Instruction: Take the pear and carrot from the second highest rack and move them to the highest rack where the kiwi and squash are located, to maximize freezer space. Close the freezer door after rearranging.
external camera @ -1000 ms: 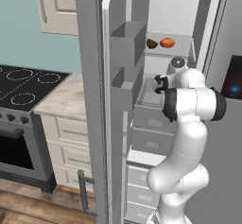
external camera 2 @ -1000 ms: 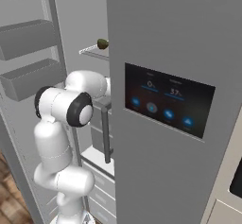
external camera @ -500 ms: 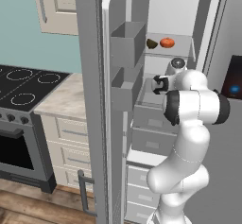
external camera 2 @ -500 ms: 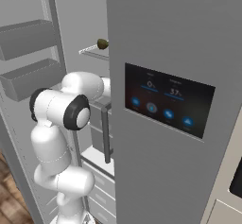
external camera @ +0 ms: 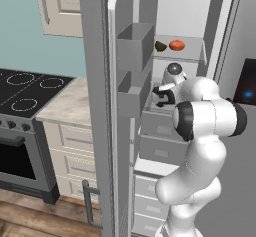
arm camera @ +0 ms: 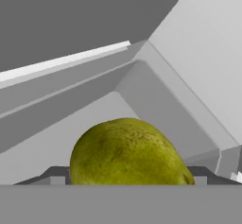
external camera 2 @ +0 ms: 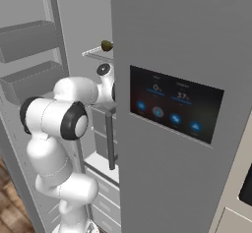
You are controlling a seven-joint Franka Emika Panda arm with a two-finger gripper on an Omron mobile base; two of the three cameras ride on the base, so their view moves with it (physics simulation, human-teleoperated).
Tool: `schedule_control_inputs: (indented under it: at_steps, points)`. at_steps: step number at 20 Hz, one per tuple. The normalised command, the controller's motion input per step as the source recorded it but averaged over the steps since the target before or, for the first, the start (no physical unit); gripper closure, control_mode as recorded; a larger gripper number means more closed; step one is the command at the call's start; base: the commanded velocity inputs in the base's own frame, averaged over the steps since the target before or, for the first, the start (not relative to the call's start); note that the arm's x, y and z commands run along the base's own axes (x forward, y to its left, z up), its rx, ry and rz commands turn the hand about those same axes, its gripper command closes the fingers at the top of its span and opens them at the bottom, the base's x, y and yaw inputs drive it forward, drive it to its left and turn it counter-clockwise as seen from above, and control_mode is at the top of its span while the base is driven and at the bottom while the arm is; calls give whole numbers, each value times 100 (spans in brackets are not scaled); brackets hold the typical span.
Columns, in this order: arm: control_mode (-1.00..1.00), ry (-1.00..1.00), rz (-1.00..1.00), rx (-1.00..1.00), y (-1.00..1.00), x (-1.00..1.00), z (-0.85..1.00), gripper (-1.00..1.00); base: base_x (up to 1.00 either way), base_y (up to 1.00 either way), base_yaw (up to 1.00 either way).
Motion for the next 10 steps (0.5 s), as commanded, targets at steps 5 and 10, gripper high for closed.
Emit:
schedule_control_inputs:
  at_steps: [5,10]
  points:
    - [-100,0,-4,0,57,-49,-2,100,0,0,0]
    - [-100,0,-8,0,35,-70,8,100,0,0,0]
